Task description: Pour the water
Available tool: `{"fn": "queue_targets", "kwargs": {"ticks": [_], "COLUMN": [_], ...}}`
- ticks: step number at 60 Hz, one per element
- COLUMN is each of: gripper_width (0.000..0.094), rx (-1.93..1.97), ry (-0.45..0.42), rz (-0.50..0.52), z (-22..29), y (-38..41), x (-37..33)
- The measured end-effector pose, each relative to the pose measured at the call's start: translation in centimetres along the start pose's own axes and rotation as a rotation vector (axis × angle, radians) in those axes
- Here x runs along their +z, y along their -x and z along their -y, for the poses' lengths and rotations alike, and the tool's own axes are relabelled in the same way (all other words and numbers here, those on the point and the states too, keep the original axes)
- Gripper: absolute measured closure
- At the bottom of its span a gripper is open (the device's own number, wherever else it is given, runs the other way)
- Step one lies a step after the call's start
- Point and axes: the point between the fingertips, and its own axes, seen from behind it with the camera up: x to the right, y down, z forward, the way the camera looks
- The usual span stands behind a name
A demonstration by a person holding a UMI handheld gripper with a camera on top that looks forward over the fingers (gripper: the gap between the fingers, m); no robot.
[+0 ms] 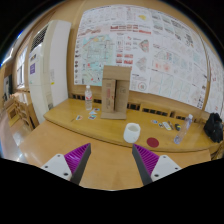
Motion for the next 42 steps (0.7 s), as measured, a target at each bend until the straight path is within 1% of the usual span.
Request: {"fn": "queue_targets", "kwargs": {"ticks": [8, 9, 10, 17, 26, 32, 42], "gripper_width": [0.0089, 0.0092, 0.0088, 0.009, 0.009, 0.0089, 0.0089], "rx": [0.0, 0.003, 0.0, 0.008, 0.035, 0.048, 0.071], "ry": [0.036, 0.044, 0.046, 0.094, 0.142, 0.131, 0.043], "rz": [0.005, -0.002, 0.0, -0.011, -0.074, -0.139, -0.228], "z": [-2.7, -3.0, -3.8, -8.2, -12.8, -13.5, -11.1], "y": [-4.3, -3.4, -5.4, -11.1, -20.1, -26.9, -37.2], "x": [2.0, 1.3, 2.6, 5.2, 8.0, 10.3, 15.2]}}
